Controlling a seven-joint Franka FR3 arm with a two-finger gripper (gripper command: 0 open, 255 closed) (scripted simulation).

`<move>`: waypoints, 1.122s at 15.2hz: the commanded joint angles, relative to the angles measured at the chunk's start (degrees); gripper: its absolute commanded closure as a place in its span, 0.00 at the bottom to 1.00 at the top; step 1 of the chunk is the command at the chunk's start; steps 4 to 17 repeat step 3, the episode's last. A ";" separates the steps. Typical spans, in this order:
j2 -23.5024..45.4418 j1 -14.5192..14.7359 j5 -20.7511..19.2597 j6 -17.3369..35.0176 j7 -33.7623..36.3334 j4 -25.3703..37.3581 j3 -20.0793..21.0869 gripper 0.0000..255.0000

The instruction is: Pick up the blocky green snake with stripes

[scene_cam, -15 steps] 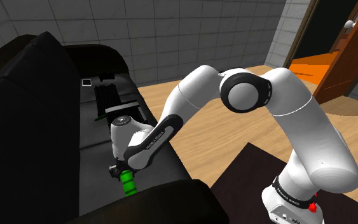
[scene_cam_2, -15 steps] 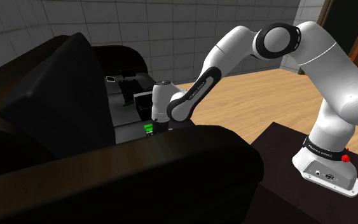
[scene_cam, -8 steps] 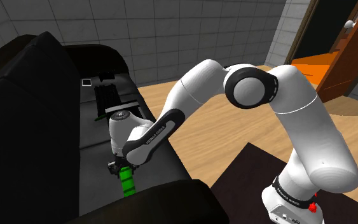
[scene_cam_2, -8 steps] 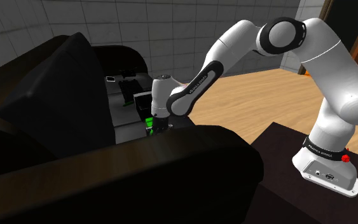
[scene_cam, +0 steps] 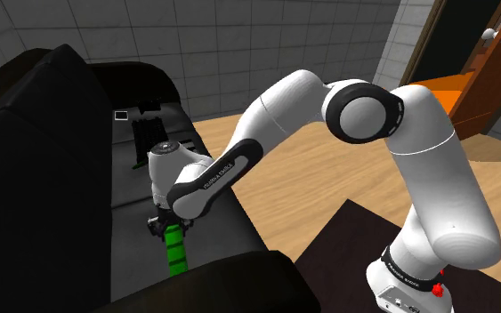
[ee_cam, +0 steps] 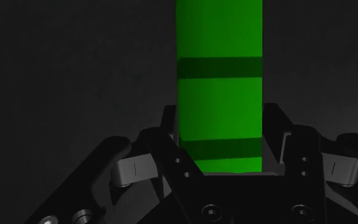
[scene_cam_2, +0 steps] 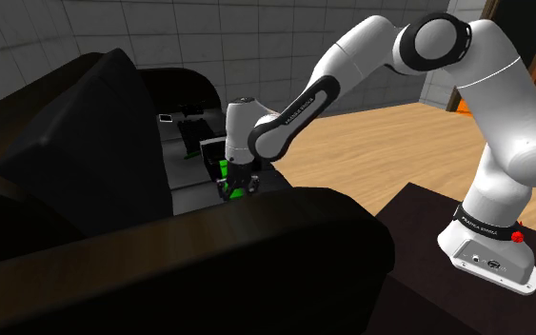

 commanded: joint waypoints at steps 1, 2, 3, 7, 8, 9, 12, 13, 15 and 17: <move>-1.13 -0.26 0.34 -0.95 -0.16 -0.15 0.34 1.00; -1.21 -0.28 0.37 -1.02 -0.17 -0.16 0.37 1.00; -1.21 -0.28 0.37 -1.02 -0.17 -0.15 0.36 1.00; -1.21 -0.28 0.37 -1.02 -0.17 -0.15 0.36 1.00; -1.21 -0.28 0.37 -1.02 -0.17 -0.15 0.36 1.00; -1.21 -0.28 0.37 -1.02 -0.17 -0.15 0.36 1.00; -1.21 -0.28 0.37 -1.02 -0.17 -0.15 0.36 1.00; -1.21 -0.28 0.37 -1.02 -0.17 -0.15 0.36 1.00; -1.21 -0.28 0.37 -1.02 -0.17 -0.15 0.36 1.00; -1.21 -0.28 0.37 -1.02 -0.17 -0.15 0.36 1.00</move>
